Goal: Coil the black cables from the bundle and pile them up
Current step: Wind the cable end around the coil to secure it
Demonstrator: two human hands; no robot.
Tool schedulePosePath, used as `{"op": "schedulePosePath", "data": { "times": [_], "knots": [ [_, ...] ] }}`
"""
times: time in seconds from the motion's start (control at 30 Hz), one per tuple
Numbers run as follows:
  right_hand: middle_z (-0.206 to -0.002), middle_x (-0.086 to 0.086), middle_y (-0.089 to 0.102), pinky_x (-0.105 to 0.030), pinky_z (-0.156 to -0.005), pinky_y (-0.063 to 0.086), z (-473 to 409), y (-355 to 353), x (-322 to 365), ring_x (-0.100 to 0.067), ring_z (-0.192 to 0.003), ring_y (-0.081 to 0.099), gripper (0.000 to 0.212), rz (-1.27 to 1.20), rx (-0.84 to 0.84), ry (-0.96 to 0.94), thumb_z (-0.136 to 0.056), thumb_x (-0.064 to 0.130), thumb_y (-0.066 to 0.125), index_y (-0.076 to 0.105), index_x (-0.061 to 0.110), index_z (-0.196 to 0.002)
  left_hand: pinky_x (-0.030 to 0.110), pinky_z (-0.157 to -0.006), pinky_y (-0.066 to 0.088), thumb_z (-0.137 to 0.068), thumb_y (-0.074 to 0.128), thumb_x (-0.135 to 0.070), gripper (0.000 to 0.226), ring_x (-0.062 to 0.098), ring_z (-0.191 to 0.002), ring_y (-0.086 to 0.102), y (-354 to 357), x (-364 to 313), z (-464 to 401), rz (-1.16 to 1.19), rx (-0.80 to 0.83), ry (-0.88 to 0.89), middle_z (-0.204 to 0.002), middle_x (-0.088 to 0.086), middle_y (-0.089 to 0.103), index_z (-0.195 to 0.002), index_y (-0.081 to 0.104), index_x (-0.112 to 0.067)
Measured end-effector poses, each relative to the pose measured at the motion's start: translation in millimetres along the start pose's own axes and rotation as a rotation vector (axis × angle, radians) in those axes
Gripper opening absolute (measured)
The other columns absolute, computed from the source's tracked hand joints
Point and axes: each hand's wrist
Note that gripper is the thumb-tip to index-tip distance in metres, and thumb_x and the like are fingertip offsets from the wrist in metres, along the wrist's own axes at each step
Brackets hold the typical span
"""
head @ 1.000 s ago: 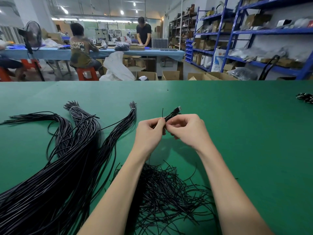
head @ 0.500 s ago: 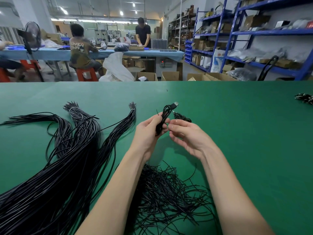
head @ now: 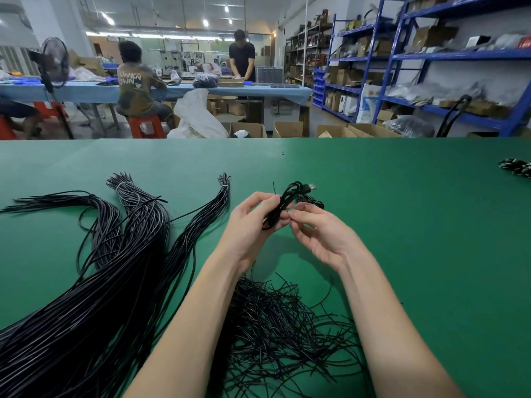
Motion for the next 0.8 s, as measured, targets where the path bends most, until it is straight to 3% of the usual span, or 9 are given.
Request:
{"op": "schedulePosePath", "data": {
  "times": [0.1, 0.2, 0.3, 0.47, 0.6, 0.7, 0.8],
  "knots": [
    [-0.086, -0.014, 0.072, -0.014, -0.059, 0.057, 0, -3, -1, -0.012, -0.063, 0.070, 0.018, -0.076, -0.006, 0.025, -0.087, -0.011, 0.063, 0.063, 0.006, -0.092, 0.027, -0.079, 0.058, -0.095, 0.060, -0.004, 0.013, 0.016, -0.072, 0.066, -2, -1, 2, -0.037, 0.061, -0.037, -0.087, 0.015, 0.072, -0.095, 0.070, 0.004],
    [-0.088, -0.014, 0.071, -0.014, -0.058, 0.057, 2, -9, 0, -0.013, -0.063, 0.068, 0.022, -0.098, 0.021, 0.051, -0.071, -0.003, 0.067, 0.067, 0.003, -0.092, 0.031, -0.087, 0.059, -0.093, 0.062, -0.003, 0.018, 0.017, -0.076, 0.067, -5, -4, 5, -0.114, 0.187, -0.069, -0.085, 0.013, 0.072, -0.084, 0.078, -0.004],
    [-0.081, -0.014, 0.072, -0.017, -0.052, 0.057, 4, -20, 4, -0.014, -0.058, 0.068, 0.018, -0.072, 0.048, 0.082, -0.069, -0.004, 0.068, 0.071, 0.005, -0.085, 0.030, -0.083, 0.059, -0.085, 0.069, -0.010, 0.011, 0.018, -0.076, 0.070, -11, -10, 10, -0.213, 0.280, -0.105, -0.081, 0.012, 0.073, -0.082, 0.080, -0.008],
    [-0.079, -0.006, 0.073, -0.023, -0.064, 0.056, 11, -28, 13, -0.014, -0.068, 0.069, 0.017, 0.401, 0.238, 0.024, -0.073, 0.001, 0.081, 0.075, 0.017, -0.075, 0.025, -0.078, 0.058, -0.080, 0.078, -0.008, 0.007, 0.020, -0.079, 0.074, -17, -25, 14, -0.517, 0.395, -0.153, -0.087, 0.015, 0.077, -0.086, 0.081, -0.006],
    [-0.078, -0.006, 0.075, -0.018, -0.066, 0.048, 14, -22, 27, -0.009, -0.068, 0.064, 0.017, 0.887, 0.168, -0.183, -0.074, 0.006, 0.086, 0.076, 0.020, -0.074, 0.023, -0.078, 0.059, -0.084, 0.078, -0.005, 0.005, 0.025, -0.085, 0.076, -15, -28, 15, -0.764, 0.328, -0.106, -0.084, 0.012, 0.078, -0.087, 0.081, -0.007],
    [-0.073, 0.000, 0.075, -0.021, -0.071, 0.049, 13, -12, 31, -0.009, -0.067, 0.063, 0.017, 1.078, 0.063, -0.374, -0.077, 0.004, 0.083, 0.073, 0.017, -0.078, 0.036, -0.088, 0.060, -0.082, 0.080, -0.014, 0.004, 0.024, -0.087, 0.076, -10, -23, 12, -0.893, 0.176, 0.001, -0.078, 0.003, 0.078, -0.083, 0.082, -0.017],
    [-0.069, 0.005, 0.074, -0.010, -0.062, 0.046, 13, 0, 30, -0.004, -0.059, 0.059, 0.021, 1.177, -0.097, -0.578, -0.075, 0.005, 0.078, 0.065, 0.020, -0.083, 0.043, -0.087, 0.060, -0.079, 0.081, -0.021, 0.003, 0.025, -0.084, 0.075, -2, -16, 8, -0.891, 0.019, 0.079, -0.074, -0.001, 0.077, -0.079, 0.083, -0.023]
  ]
}}
Point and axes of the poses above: each hand's wrist, its own z-axis away from the middle knuckle, its own y-axis out of the palm, x = y × z
